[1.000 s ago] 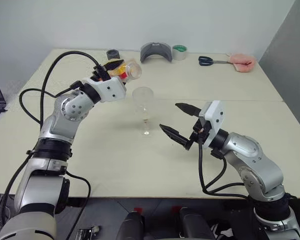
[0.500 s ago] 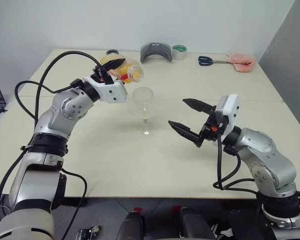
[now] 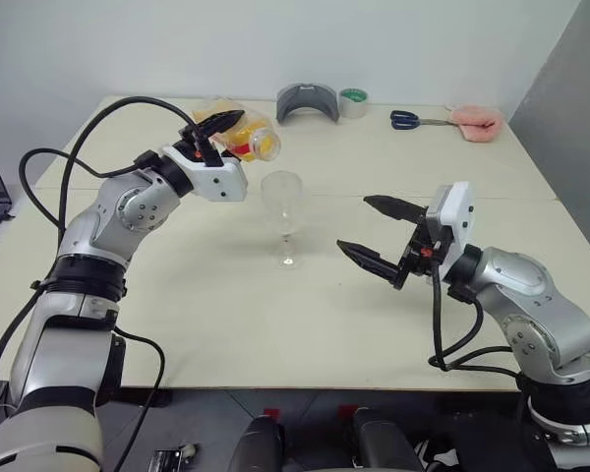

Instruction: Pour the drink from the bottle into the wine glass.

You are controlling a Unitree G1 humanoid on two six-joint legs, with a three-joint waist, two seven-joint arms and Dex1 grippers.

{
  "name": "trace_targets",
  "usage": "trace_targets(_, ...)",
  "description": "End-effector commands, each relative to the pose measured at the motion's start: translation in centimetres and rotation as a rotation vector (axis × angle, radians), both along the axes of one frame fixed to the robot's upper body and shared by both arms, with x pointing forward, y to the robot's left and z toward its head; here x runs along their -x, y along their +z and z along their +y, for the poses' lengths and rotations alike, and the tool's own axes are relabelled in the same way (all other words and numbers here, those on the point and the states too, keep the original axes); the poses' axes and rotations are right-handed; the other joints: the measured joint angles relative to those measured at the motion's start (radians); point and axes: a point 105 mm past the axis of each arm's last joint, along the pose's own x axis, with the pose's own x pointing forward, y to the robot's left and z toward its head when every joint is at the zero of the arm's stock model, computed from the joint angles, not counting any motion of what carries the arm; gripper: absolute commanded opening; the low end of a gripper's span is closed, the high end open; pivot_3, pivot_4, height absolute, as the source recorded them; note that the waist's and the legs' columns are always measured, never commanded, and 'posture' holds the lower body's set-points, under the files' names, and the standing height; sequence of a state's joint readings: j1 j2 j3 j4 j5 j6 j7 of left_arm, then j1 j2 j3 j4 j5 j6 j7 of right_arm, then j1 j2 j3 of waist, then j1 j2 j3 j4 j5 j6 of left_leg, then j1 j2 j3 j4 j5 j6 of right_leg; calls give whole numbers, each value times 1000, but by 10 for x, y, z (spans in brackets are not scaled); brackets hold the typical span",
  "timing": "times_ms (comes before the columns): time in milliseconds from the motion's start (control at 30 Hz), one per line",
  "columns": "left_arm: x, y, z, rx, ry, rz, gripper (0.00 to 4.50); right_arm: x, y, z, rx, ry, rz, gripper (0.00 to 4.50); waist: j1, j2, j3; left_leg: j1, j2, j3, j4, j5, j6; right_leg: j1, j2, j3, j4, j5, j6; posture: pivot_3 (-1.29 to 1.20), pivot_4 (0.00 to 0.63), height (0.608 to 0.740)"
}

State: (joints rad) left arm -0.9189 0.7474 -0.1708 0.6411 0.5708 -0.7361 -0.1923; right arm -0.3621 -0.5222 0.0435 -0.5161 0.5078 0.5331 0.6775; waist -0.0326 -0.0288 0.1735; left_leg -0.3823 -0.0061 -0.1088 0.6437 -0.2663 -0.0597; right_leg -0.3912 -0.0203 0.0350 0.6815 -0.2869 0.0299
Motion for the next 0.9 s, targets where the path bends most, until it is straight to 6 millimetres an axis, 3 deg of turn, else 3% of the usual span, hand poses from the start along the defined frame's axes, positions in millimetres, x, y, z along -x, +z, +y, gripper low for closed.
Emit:
trace_targets(33, 4, 24, 1, -10, -7, -89, 1762, 6, 8, 2, 4, 19, -54, 4500, 0, 0, 0, 0, 0, 0, 0, 0, 0, 0, 0, 0, 0, 0, 0, 0, 150, 740)
trace_targets(900, 1, 33, 2, -83, -12, -176, 1762, 11, -2, 7, -2, 17, -39, 4500, 0, 0, 0, 0, 0, 0, 1, 0, 0, 0, 0, 0, 1, 0, 0, 0, 150, 740)
